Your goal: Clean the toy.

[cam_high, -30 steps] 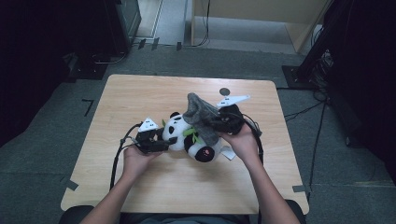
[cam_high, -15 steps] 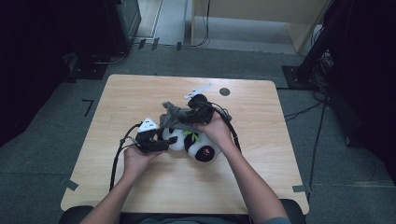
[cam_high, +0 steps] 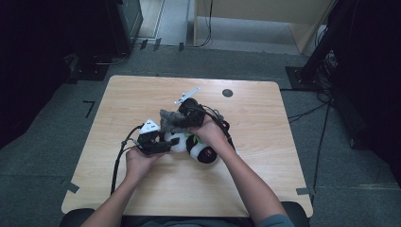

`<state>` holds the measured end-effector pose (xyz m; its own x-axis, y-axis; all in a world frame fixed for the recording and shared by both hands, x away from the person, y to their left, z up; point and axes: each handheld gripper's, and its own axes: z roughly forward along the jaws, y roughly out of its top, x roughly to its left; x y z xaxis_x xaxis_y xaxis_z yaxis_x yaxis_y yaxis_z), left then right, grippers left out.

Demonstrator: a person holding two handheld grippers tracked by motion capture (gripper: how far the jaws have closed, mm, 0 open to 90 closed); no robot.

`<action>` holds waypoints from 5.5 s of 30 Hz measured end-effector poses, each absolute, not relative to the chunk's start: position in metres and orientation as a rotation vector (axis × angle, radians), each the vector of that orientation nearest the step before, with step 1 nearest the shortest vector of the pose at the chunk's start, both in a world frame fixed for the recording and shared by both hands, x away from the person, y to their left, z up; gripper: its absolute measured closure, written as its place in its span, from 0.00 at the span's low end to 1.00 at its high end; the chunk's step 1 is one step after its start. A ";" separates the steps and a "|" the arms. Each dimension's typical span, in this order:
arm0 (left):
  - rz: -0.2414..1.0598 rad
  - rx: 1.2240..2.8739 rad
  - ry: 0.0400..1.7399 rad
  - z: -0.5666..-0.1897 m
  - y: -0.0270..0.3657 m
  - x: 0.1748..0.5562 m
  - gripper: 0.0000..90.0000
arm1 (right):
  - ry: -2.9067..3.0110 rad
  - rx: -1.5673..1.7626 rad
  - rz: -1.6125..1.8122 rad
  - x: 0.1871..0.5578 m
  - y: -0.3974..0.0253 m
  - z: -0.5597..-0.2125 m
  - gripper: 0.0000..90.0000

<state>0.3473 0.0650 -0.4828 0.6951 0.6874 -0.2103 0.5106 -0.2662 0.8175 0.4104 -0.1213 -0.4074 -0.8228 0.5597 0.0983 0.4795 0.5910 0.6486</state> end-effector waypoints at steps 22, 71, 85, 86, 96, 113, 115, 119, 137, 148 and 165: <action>0.242 1.946 0.923 -0.481 0.060 0.346 0.50 | 2.687 0.926 0.983 0.384 -0.181 -0.401 0.89; 0.251 1.956 0.908 -0.481 0.061 0.345 0.49 | 2.668 0.919 1.096 0.383 -0.161 -0.403 0.88; 0.244 1.951 0.910 -0.481 0.060 0.345 0.50 | 2.584 1.066 1.122 0.366 -0.217 -0.405 0.88; 0.245 1.951 0.912 -0.481 0.060 0.345 0.50 | 2.577 1.071 1.129 0.363 -0.219 -0.405 0.89; 0.244 1.955 0.915 -0.481 0.060 0.345 0.50 | 2.506 1.101 1.182 0.330 -0.249 -0.410 0.90; 0.206 1.923 0.937 -0.478 0.059 0.343 0.45 | 2.459 1.132 1.144 0.337 -0.257 -0.421 0.90; 0.209 1.925 0.946 -0.477 0.058 0.343 0.45 | 2.459 1.131 1.147 0.338 -0.258 -0.421 0.90; 0.226 1.935 0.952 -0.476 0.057 0.341 0.46 | 2.458 1.155 1.232 0.338 -0.257 -0.411 0.91; 0.241 1.933 0.941 -0.476 0.058 0.340 0.45 | 2.581 0.954 1.057 0.366 -0.136 -0.395 0.91; 0.258 1.960 0.945 -0.477 0.057 0.339 0.49 | 2.580 0.885 1.017 0.352 -0.123 -0.410 0.92; 0.237 1.971 0.926 -0.477 0.056 0.339 0.52 | 2.587 0.849 1.105 0.320 -0.156 -0.420 0.93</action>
